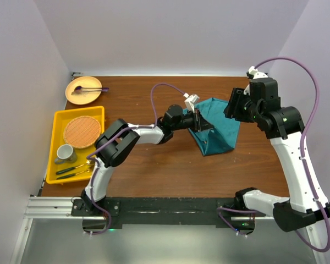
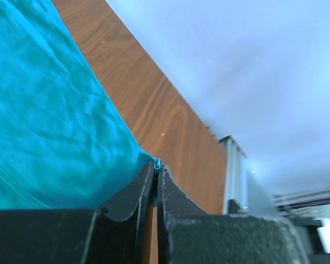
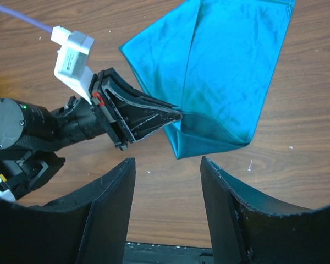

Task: Fold the napkin, place the utensils inside, and roll it up
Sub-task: Fold the napkin

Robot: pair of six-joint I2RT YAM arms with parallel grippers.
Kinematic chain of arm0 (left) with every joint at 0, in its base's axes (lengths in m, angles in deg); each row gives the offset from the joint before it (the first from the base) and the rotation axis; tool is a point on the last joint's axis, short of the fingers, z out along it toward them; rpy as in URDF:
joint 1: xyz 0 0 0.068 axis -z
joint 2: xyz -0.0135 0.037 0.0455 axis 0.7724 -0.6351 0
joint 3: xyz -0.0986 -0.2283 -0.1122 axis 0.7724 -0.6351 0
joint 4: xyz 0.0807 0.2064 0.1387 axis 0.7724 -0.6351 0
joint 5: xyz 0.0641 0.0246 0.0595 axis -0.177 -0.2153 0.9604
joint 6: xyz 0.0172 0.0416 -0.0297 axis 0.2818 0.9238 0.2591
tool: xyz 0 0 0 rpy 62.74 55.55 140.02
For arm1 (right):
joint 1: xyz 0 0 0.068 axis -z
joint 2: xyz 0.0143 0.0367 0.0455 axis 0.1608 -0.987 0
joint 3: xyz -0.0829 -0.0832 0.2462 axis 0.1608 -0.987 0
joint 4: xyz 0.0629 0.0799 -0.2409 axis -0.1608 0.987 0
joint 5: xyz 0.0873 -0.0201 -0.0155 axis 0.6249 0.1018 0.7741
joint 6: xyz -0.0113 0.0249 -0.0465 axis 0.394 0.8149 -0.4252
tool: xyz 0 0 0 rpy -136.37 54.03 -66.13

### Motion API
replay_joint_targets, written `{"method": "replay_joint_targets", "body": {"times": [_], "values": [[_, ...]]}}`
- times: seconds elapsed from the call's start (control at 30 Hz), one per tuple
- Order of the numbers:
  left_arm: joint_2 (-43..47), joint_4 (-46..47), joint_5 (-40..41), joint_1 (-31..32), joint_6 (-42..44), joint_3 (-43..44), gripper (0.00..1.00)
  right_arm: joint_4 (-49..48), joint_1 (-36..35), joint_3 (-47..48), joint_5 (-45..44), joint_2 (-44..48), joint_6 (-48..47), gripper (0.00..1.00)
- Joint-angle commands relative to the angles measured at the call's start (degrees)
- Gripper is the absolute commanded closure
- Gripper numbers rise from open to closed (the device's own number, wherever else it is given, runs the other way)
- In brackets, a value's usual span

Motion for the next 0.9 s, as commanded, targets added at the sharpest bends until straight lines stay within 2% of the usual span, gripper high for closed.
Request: {"method": "replay_joint_targets", "body": {"times": [0.0,0.23,0.33,0.37,0.47,0.63,0.87], "values": [[0.26,4.40,-1.39,-2.62,-9.60,2.10,1.00,-1.92,0.08,0.03,0.70,0.32,-0.20,0.46],[2.63,-10.19,7.13,-5.26,-5.82,6.49,1.00,-2.62,0.08,-0.41,1.40,-0.12,-0.11,0.46],[2.02,-14.05,9.24,-6.75,-7.84,8.33,1.00,-2.80,0.08,-0.85,1.93,-0.03,-0.20,0.46],[1.23,-19.55,11.16,-7.45,-8.80,9.65,1.00,-2.71,0.08,-0.85,1.93,-0.03,-0.11,0.46],[-0.52,-25.30,13.20,-8.42,-10.99,13.70,1.00,-2.89,0.16,-1.55,1.75,0.40,0.07,0.45],[-2.37,-26.46,15.48,-10.00,-17.15,14.32,1.00,-2.98,0.16,-1.90,1.93,0.41,0.42,0.46],[-4.31,-26.03,16.81,-11.59,-20.94,13.79,1.00,-3.41,0.08,-2.87,2.01,0.58,0.86,0.46]]}}
